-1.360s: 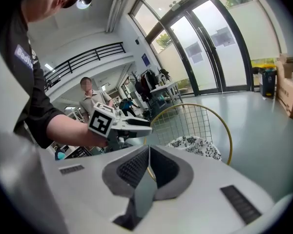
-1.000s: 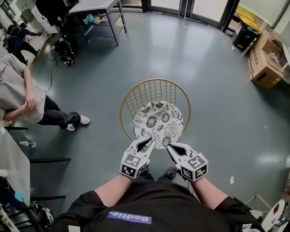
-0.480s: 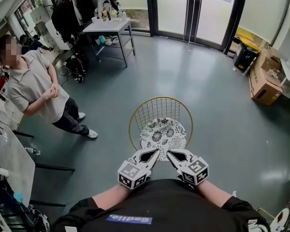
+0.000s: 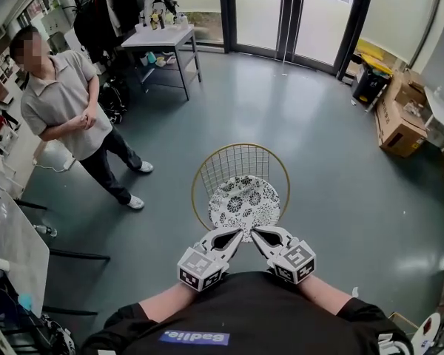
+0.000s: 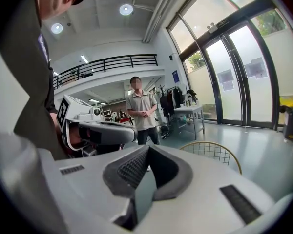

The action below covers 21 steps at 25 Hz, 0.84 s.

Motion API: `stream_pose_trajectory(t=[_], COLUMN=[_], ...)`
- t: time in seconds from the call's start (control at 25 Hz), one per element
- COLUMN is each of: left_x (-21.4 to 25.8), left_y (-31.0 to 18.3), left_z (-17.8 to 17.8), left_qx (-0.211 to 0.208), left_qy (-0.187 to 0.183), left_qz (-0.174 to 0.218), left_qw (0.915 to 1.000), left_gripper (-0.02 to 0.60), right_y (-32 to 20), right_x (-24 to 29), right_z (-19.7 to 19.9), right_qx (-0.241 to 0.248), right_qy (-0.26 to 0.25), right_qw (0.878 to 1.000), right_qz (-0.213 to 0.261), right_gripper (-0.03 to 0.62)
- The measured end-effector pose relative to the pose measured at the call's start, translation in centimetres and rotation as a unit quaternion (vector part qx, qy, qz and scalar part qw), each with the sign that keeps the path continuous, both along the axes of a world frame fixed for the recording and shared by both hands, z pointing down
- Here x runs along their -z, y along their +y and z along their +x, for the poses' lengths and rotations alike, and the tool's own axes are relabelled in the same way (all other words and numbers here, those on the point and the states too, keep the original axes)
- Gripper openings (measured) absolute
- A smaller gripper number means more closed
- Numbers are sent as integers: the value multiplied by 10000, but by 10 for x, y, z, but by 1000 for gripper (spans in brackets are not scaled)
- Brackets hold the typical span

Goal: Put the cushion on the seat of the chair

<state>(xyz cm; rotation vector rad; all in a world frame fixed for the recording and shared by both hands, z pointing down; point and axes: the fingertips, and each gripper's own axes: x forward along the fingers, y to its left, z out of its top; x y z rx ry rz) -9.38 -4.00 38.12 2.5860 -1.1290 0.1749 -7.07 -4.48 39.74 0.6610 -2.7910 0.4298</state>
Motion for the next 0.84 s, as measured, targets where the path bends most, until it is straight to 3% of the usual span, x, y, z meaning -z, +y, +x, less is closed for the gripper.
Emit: stream_pose_trajectory(t=[0.84], left_x=[2], left_y=[10], left_z=[24], left_qx=[-236], left_qy=[39], left_qz=[-7], left_qw=[9997], left_gripper=[17], right_y=[6], right_x=[2], right_z=[17], right_qx=[-156], right_qy=[45], right_qw=[9999], right_qz=[-5], right_gripper=[29])
